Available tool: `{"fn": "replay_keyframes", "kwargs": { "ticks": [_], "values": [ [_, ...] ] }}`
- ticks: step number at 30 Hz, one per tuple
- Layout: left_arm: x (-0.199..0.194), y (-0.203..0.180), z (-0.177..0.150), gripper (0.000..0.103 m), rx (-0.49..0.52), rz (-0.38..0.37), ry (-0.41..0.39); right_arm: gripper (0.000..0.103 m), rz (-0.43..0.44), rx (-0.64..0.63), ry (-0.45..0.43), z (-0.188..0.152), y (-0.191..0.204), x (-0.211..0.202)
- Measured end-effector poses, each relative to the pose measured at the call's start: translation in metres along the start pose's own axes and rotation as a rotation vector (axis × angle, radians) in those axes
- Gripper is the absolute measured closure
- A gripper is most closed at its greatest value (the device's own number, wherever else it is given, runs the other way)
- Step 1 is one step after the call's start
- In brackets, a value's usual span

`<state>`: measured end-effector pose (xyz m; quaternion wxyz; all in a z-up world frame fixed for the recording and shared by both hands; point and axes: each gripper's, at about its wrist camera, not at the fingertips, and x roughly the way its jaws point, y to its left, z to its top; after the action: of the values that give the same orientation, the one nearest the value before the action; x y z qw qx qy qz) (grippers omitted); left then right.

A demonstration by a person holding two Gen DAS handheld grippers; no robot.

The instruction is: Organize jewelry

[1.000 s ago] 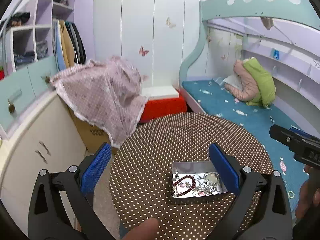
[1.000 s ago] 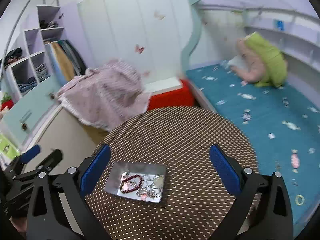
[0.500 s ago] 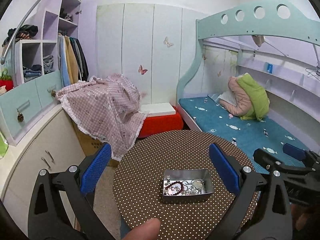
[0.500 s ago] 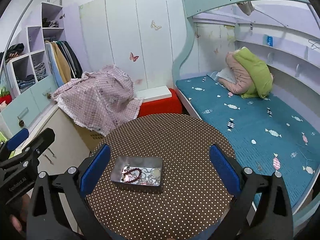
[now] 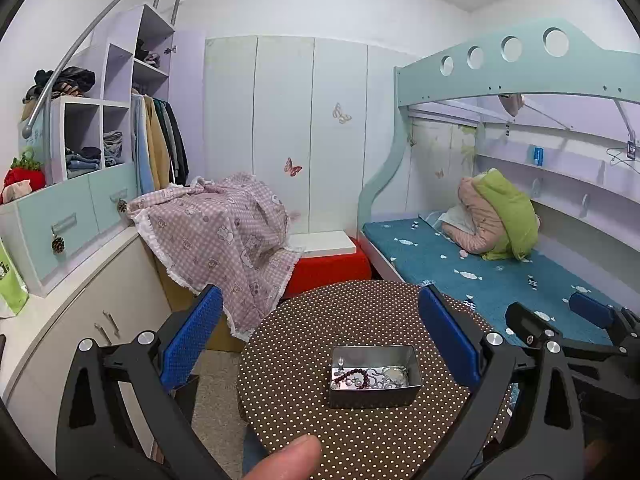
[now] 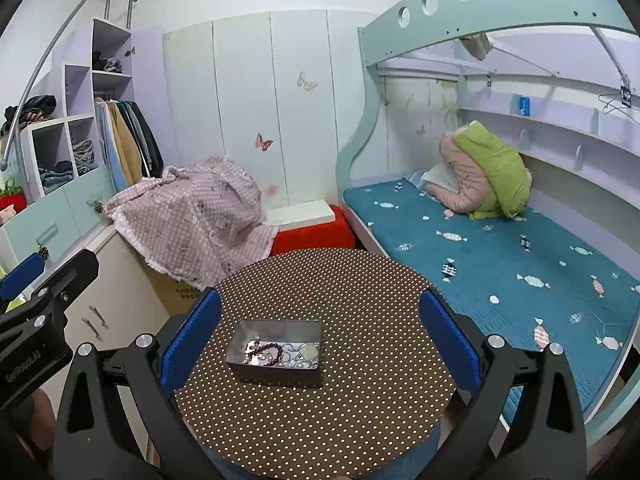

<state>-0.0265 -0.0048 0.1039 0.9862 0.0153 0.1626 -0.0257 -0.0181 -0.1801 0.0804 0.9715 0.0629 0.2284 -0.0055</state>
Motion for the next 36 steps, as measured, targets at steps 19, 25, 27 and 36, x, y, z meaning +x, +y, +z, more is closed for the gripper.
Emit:
{"fn": "replay_keyframes", "kwargs": {
  "ticks": [19, 25, 27, 36],
  "values": [
    [-0.003, 0.0014, -0.0042, 0.005, 0.008, -0.03, 0.011, 0.008, -0.014, -0.006, -0.007, -0.0029, -0.0023, -0.0019],
    [-0.0051, 0.0008, -0.0053, 0.005, 0.025, -0.027, 0.003, 0.008, -0.019, -0.007, -0.01, -0.003, -0.0036, -0.002],
    [-0.0066, 0.001, -0.0052, 0.005, 0.027, -0.023, -0.006, 0.008, -0.019, -0.009, -0.009, -0.0032, -0.0037, -0.0023],
    [-0.0111, 0.0045, -0.0043, 0.005, 0.026, -0.014, -0.04, 0.008, -0.012, -0.009, -0.005, -0.0038, -0.0023, -0.001]
  ]
}}
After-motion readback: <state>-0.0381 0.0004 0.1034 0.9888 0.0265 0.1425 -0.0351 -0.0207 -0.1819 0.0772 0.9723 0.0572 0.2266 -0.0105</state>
